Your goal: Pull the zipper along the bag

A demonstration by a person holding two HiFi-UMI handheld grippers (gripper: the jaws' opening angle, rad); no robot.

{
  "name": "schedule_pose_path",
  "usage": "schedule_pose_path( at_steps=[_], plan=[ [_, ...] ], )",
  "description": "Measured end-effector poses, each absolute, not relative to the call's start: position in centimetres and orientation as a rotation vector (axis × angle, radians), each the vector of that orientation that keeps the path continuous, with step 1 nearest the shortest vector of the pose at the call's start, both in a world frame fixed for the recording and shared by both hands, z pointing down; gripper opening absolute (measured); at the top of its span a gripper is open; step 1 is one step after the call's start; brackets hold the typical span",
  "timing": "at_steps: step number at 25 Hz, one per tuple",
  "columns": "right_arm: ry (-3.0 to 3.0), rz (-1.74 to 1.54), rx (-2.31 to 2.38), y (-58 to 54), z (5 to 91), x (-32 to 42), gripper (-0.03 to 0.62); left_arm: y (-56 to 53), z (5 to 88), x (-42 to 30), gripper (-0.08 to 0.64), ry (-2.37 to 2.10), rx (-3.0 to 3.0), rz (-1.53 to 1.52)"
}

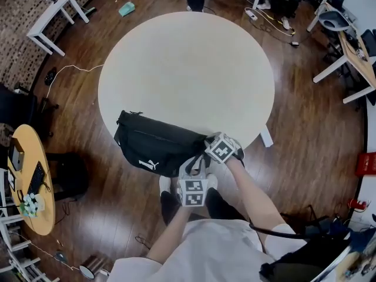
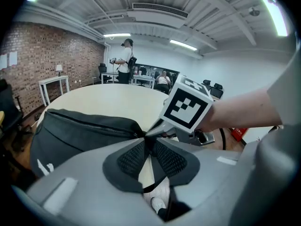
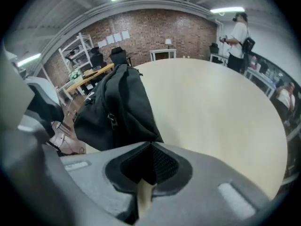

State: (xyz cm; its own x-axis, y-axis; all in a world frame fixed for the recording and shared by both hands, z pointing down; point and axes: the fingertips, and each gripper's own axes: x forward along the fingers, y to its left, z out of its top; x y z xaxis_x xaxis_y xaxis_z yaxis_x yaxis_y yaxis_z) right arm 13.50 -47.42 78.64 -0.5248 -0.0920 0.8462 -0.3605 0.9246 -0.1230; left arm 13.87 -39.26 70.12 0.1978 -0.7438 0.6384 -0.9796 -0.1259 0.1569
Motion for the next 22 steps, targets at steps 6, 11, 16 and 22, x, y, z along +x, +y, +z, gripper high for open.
schedule_pose_path(
  at_steps=[6,11,16,22],
  plan=[
    [-2.043,0.511,0.222,-48.3,79.4,14.0,-0.009,-41.3,75.0,14.3,0.222,-1.608,1.778,0.620],
    [-1.998,0.617,0.135,-48.2,79.5,13.8,-0.009,-43.4,76.3,13.4,0.226,-1.688,1.680,0.597],
    [-1.990,0.640,0.121,-48.3,79.3,14.0,-0.009,-44.4,77.4,12.5,0.113,-1.748,1.546,0.571],
    [-1.978,0.642,0.151,-48.2,79.5,14.0,-0.009,-43.8,77.6,12.4,0.028,-1.666,1.595,0.575]
  ],
)
